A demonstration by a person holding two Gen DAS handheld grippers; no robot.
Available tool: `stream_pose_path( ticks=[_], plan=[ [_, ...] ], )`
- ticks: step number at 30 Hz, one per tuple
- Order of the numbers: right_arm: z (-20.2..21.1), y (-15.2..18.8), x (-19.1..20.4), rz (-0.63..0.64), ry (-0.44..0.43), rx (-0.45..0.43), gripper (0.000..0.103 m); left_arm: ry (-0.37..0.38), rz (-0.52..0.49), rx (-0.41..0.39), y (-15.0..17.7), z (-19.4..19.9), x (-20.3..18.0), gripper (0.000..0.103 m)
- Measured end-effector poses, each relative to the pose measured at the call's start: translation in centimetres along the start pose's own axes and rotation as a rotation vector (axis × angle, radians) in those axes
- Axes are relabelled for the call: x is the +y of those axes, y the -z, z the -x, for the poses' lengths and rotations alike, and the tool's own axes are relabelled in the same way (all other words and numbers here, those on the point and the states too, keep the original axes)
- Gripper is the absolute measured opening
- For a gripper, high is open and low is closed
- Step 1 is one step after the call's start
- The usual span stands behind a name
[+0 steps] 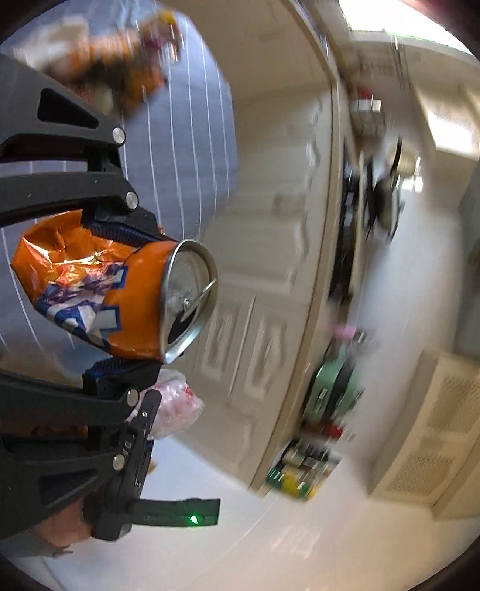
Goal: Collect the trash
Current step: 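Carry the can and clear bag with both tools over the blue bin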
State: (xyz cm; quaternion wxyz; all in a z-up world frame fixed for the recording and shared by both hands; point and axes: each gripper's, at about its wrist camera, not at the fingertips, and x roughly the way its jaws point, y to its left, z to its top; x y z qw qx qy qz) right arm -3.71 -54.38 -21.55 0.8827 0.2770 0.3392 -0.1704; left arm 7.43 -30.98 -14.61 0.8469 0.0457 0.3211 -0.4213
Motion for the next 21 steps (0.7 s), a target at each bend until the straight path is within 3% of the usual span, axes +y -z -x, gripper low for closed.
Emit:
stream_pose_path(
  ticks=[5,10,14,21],
  plan=[
    [-0.4,0.6,-9.4,-0.124,0.141,0.031,0.051,0.137,-0.052,0.121,0.6,-8.3,-7.5,0.05],
    [-3.1,2.4,-15.9,-0.228,0.199,0.104,0.051,0.215,-0.061,0.311,3.9,-17.8,-12.5,0.05],
    [-6.8,3.9,-19.6,-0.302,0.209,0.181,0.051,0.207,-0.046,0.476,7.7,-25.2,-14.3,0.05],
    [-13.2,7.1,-23.7,-0.44,0.187,0.301,0.051,0.111,-0.02,0.72,13.7,-37.0,-14.9,0.049]
  ],
)
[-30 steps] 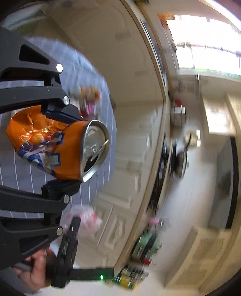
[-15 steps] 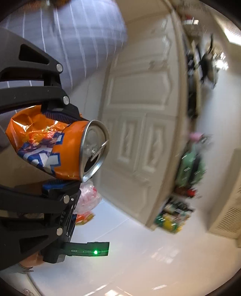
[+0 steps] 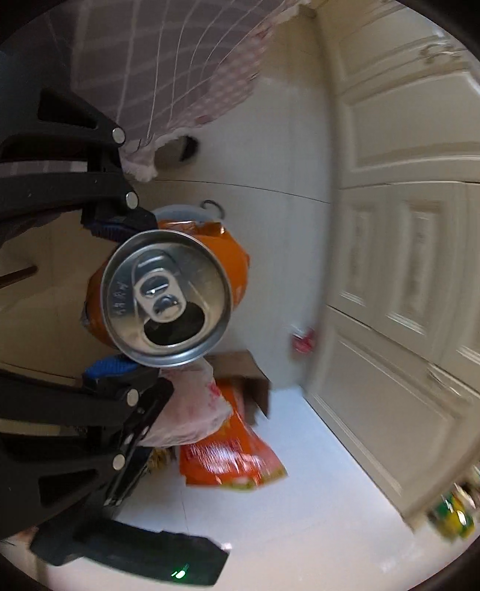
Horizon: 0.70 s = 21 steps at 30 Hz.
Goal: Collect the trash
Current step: 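Carry the can and clear bag with both tools over the blue bin, then open the left tool dropping the can while the right tool drops the bag into the bin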
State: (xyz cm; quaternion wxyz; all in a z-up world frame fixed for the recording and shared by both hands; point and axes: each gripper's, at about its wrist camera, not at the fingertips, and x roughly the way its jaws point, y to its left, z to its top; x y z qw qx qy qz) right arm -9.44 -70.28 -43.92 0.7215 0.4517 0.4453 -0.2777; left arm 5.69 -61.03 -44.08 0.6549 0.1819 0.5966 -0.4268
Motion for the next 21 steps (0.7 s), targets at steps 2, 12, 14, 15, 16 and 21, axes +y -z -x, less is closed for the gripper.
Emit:
stream_pose_path(
  ticks=[2,12,14,15,16,21],
  plan=[
    [-1.9,-0.2,-0.4,-0.023,-0.004,0.026,0.052,-0.007,0.017,0.032,-0.8,-1.7,0.4,0.049],
    [-7.9,-0.3,-2.5,-0.131,0.008,0.094,0.092,-0.032,0.052,0.096,-1.3,-4.9,1.8,0.06],
    [-7.4,-0.1,-2.7,-0.128,0.024,0.086,0.092,-0.04,0.04,0.107,-1.1,-5.7,1.7,0.069],
    [-7.1,0.0,-2.9,-0.125,0.035,0.079,0.092,-0.042,0.033,0.114,-1.2,-5.9,1.5,0.071],
    [-6.7,0.0,-3.1,-0.126,0.037,0.072,0.092,-0.049,0.03,0.12,-1.1,-6.1,1.4,0.078],
    [-5.2,-0.1,-3.4,-0.126,0.044,0.041,0.092,-0.089,0.034,0.11,-1.2,-5.7,1.5,0.081]
  ],
)
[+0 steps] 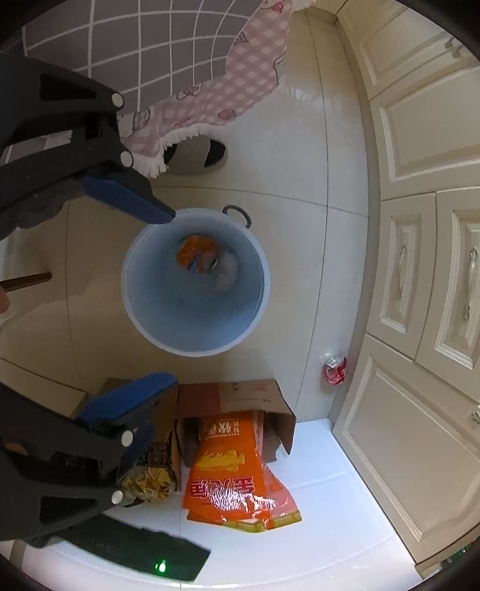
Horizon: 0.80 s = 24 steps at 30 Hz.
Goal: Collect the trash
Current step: 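Open the left tool dropping the can while the right tool drops the bag into the bin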
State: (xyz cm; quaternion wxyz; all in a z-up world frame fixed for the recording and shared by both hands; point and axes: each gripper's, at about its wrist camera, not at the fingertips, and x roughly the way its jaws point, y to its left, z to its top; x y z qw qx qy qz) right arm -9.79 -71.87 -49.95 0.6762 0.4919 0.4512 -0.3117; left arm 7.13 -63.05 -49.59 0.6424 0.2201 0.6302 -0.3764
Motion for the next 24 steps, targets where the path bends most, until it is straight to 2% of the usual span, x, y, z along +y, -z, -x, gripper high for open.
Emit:
stream_pose_path(
  ticks=[5,11,19,24],
  plan=[
    [1.5,0.1,0.2,0.008,-0.011,-0.029,0.092,-0.007,0.026,-0.027,0.3,1.8,0.3,0.082],
    [6.3,1.1,1.5,0.027,-0.033,-0.101,0.092,0.021,0.04,-0.108,1.4,7.1,0.0,0.082],
    [14.6,3.0,5.8,0.102,-0.078,-0.237,0.093,0.064,0.008,-0.326,4.7,18.2,-0.2,0.087],
    [19.9,4.5,9.8,0.176,-0.104,-0.328,0.095,0.053,-0.007,-0.471,7.3,25.2,1.3,0.09]
  ],
)
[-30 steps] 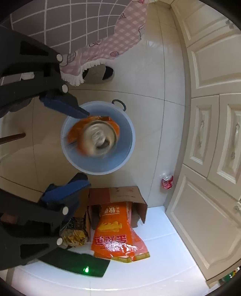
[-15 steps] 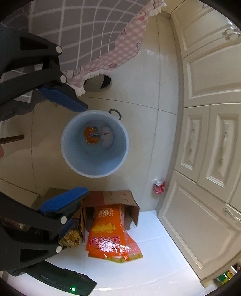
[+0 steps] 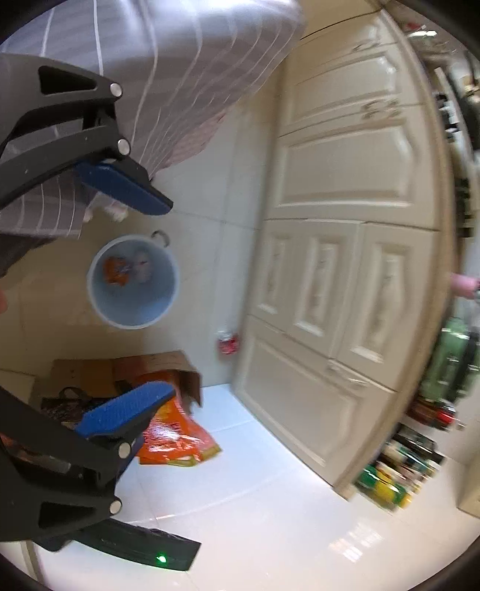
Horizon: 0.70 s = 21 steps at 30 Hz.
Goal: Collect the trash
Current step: 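Open the left tool dropping the can while the right tool drops the bag into the bin, then move both tools back toward the trash pile on the table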
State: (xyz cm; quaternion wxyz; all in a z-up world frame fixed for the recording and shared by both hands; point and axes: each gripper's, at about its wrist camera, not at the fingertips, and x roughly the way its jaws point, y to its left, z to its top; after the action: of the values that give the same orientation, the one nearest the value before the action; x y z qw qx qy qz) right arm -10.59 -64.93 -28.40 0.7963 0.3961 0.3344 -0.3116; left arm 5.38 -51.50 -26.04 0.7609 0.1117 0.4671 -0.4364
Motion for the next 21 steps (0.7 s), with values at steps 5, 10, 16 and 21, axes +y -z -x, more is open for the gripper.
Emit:
stream_pose_path(
  ticks=[5,10,16,21],
  plan=[
    [4.3,-0.3,5.1,0.085,-0.046,-0.077,0.096,-0.025,0.004,-0.124,-0.1,6.7,2.3,0.093],
    [7.9,0.5,10.4,0.181,-0.11,-0.136,0.097,-0.093,0.0,-0.258,0.1,13.8,5.1,0.095],
    [11.0,1.9,16.5,0.284,-0.189,-0.186,0.097,-0.168,0.026,-0.393,1.4,21.0,8.8,0.098],
    [12.5,3.8,22.0,0.383,-0.267,-0.198,0.097,-0.224,0.064,-0.482,3.3,26.0,12.2,0.098]
  ],
)
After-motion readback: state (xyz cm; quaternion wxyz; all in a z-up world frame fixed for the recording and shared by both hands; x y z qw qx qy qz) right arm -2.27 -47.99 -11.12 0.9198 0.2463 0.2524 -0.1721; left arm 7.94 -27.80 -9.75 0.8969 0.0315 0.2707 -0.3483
